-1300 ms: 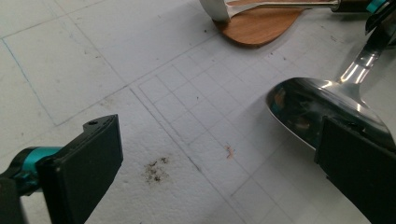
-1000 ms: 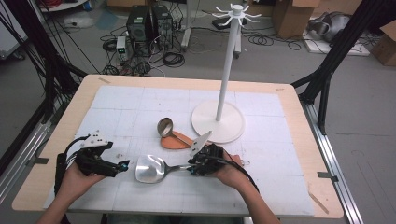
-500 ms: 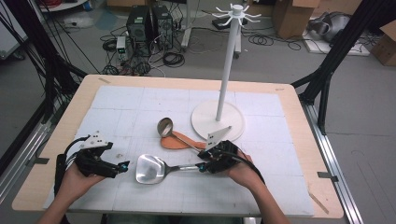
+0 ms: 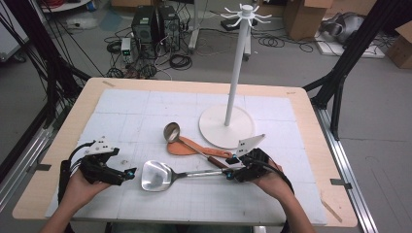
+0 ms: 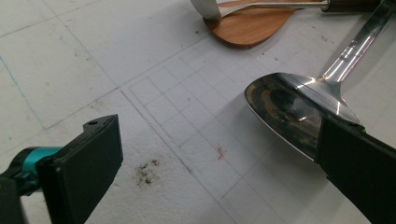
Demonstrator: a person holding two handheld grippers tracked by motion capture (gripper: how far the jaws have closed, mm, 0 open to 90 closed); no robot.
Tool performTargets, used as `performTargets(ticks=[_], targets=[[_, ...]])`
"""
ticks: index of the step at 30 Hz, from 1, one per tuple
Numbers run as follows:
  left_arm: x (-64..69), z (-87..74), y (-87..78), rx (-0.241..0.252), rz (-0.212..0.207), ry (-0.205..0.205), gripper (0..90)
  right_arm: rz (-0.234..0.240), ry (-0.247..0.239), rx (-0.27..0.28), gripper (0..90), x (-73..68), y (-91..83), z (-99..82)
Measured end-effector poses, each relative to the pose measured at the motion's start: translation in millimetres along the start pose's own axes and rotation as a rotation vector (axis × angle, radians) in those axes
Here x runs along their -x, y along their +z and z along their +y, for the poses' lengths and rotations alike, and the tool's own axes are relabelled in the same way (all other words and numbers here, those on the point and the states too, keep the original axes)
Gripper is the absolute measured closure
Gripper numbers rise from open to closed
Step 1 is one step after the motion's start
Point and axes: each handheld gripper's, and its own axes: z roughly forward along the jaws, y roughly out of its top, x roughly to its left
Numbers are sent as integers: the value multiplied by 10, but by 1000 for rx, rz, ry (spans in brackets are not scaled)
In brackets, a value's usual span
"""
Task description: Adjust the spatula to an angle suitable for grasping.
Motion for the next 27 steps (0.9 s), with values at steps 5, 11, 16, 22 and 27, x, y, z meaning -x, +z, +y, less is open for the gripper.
performTargets(ticks=[5,11,16,22,27], targets=[[9,4,7,1,0,2,17,-12,21,-12,500,45,-60,-118],[2,3,9,3,0,1,17,-18,21,-49,493,85,-102,-233],[-2,5,13,2,0,2,17,0,36,-62,501,133,-111,-310],[-3,5,11,3,-1,0,17,33,42,-65,567,169,-88,-326],[-2,5,14,2,-5,1,17,48,24,-68,583,149,-85,-324]])
